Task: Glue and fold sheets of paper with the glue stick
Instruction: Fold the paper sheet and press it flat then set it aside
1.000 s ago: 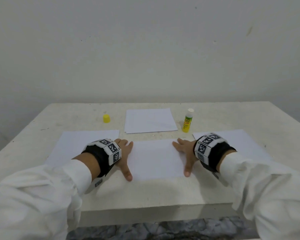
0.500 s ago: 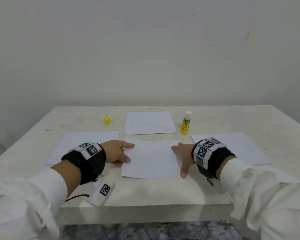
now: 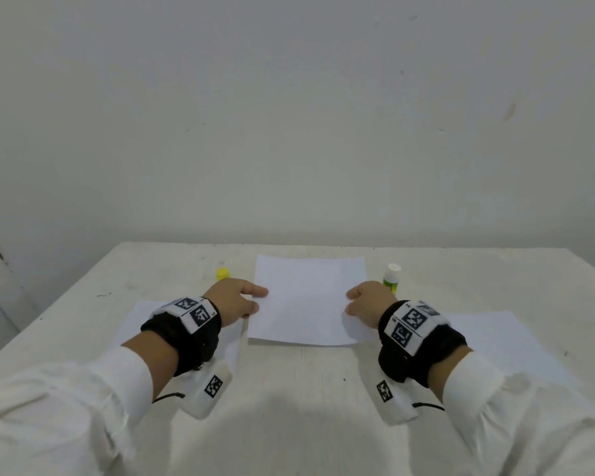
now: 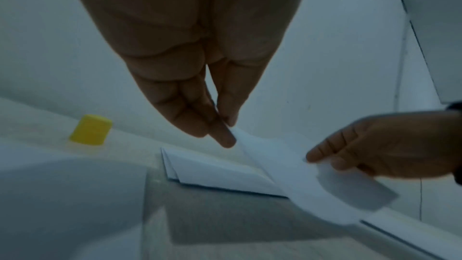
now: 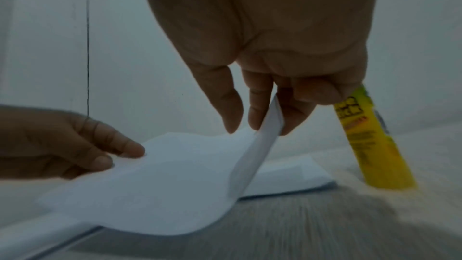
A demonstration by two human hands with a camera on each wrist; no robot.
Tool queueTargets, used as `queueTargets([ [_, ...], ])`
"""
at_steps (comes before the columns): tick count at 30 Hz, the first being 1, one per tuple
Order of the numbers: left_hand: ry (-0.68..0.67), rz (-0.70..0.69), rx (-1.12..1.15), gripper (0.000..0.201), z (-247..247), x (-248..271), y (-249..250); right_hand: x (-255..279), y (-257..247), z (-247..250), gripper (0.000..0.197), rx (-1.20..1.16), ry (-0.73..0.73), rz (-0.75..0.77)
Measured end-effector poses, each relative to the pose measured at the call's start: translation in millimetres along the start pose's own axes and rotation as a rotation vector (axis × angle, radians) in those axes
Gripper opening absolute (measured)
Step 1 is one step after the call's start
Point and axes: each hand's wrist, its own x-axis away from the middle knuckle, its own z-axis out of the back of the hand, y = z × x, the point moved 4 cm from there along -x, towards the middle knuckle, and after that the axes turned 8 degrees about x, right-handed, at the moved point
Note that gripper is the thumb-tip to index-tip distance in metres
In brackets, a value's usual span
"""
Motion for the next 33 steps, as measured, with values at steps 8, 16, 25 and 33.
queueTargets([
  [8, -0.137, 0.033, -0.591, 0.055, -10, -94, 19, -73, -31, 11, 0.037, 0.246, 0.034, -0.145],
  [16, -0.218, 0.101, -0.937, 0.051, -27, -130, -4, -90, -29, -4, 0.048, 0.513, -0.117, -0.219],
  [25, -0.312, -0.071, -0.933, 0.034, -63, -74, 52, -47, -16, -7, 0.032, 0.369, -0.161, 0.021],
  [33, -0.566, -0.355, -0.878, 0.063, -188, -2, 133, 20, 157, 22, 0.035, 0.349, -0.163, -0.323],
])
